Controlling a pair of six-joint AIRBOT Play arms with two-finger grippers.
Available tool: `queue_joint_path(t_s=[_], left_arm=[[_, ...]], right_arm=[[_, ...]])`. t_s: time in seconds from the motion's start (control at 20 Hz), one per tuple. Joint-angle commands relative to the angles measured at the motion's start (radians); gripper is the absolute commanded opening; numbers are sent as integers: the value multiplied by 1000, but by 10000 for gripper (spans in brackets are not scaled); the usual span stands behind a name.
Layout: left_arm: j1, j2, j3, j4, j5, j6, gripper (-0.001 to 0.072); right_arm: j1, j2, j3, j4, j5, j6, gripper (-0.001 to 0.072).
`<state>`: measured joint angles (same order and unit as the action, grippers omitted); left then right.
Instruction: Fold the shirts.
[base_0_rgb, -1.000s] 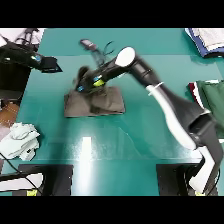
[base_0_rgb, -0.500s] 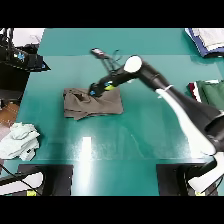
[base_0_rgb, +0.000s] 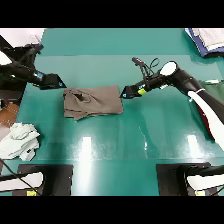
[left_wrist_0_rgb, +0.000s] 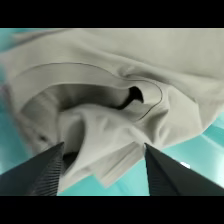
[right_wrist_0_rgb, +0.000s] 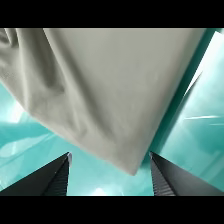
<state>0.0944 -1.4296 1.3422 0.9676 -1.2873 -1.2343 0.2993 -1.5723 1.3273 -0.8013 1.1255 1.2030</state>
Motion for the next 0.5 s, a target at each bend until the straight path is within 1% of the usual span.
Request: queue_joint_path(t_s=[0.0, 0.05, 0.2, 0.45], left_arm=[[0, -100, -37, -128, 42, 23, 528], [0, -118, -38, -137, 55, 23, 497], [1, -129, -37, -138, 41, 22, 496], [1, -130, -37, -106, -94, 23, 496]], right_arm=[[1, 20, -51, -3, 5, 2, 570], [3, 20, -51, -2, 5, 2, 570], [6, 22, -51, -2, 9, 2, 571], [6, 22, -51, -2, 9, 3, 570]])
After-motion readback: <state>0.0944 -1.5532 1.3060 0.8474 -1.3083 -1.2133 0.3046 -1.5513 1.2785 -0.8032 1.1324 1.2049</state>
